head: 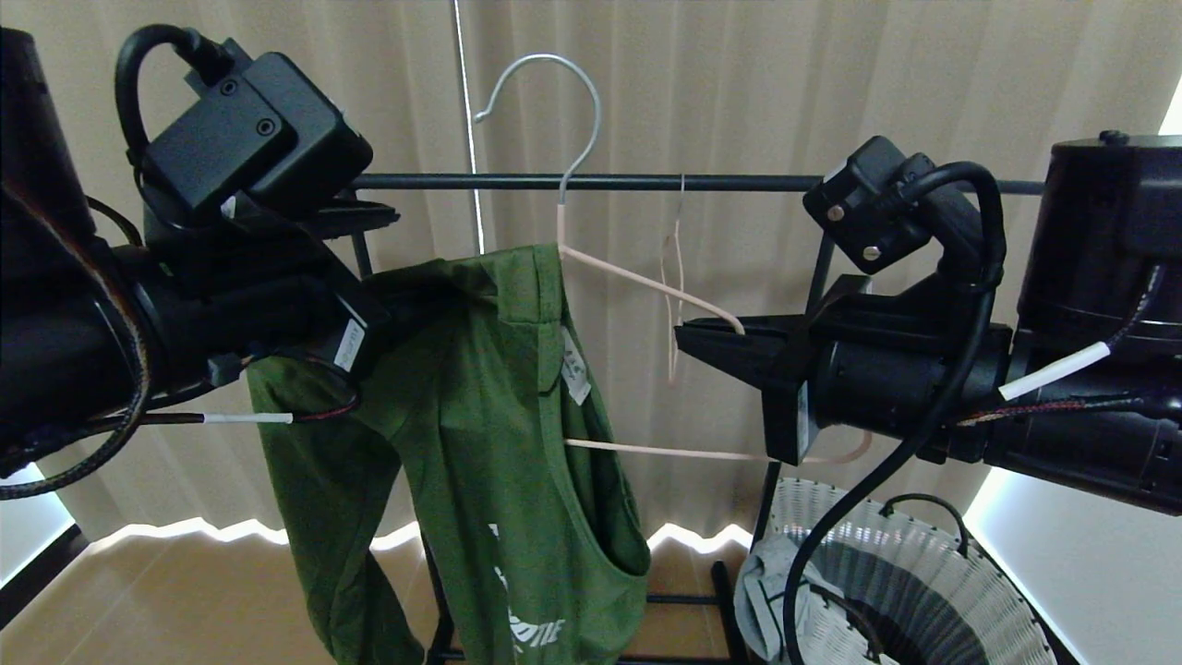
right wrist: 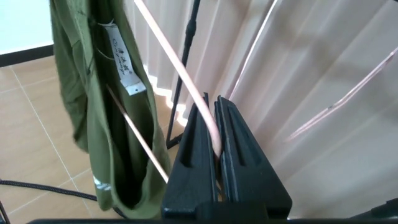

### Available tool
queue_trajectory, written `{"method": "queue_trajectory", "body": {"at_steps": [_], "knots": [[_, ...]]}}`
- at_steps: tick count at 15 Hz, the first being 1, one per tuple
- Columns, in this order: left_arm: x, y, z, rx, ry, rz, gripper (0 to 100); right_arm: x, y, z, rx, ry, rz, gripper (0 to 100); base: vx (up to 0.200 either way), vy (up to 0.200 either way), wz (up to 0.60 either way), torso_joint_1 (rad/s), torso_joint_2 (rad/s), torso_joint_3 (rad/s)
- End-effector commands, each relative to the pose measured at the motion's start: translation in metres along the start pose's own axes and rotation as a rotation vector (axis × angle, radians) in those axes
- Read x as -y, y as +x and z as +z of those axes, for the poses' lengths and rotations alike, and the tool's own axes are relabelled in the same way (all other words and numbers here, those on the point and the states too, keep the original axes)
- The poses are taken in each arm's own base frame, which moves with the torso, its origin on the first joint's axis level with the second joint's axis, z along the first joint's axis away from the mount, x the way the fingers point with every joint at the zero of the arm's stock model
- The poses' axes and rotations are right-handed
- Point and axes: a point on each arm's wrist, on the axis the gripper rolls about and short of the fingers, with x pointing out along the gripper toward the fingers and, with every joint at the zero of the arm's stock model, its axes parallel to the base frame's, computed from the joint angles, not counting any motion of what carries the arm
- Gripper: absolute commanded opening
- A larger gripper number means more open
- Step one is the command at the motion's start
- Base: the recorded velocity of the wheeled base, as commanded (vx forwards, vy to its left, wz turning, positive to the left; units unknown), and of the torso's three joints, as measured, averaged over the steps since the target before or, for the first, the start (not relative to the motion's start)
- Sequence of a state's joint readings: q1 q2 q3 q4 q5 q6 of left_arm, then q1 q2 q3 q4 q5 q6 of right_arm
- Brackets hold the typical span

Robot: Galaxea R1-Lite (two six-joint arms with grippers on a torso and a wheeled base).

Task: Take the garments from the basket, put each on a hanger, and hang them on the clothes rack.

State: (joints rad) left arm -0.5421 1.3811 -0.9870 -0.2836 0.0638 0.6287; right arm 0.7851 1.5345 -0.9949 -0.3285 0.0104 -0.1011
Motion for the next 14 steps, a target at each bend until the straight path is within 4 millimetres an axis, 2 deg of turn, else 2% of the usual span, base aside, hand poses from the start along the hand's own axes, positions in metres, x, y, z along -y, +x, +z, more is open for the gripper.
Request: {"method": "queue_trajectory", "body": {"at_steps": [1, 11, 12, 14], "knots": [[0.0, 0.0, -0.001, -0.003, 0.0, -0.001, 0, 0.0, 0.0, 0.0, -0.001, 0.0, 0.001, 0, 0.0, 0.0, 0.0, 0.0, 0.0, 0.0], [0.001, -0.005, -0.007, -0.022, -0.002, 0.006, 0, 0.0, -0.001, -0.001, -0.007, -0.003, -0.003, 0, 0.0, 0.0, 0.0, 0.0, 0.0, 0.0], [0.001, -0.006, -0.008, -0.027, -0.003, 0.008, 0, 0.0, -0.001, -0.002, -0.009, -0.009, -0.005, 100, 0.0, 0.0, 0.0, 0.0, 0.0, 0.0], [-0.002, -0.007, -0.012, -0.093, -0.005, 0.093, 0, 0.001, -0.003, -0.006, -0.019, -0.021, -0.013, 100, 0.0, 0.0, 0.0, 0.0, 0.0, 0.0]]}}
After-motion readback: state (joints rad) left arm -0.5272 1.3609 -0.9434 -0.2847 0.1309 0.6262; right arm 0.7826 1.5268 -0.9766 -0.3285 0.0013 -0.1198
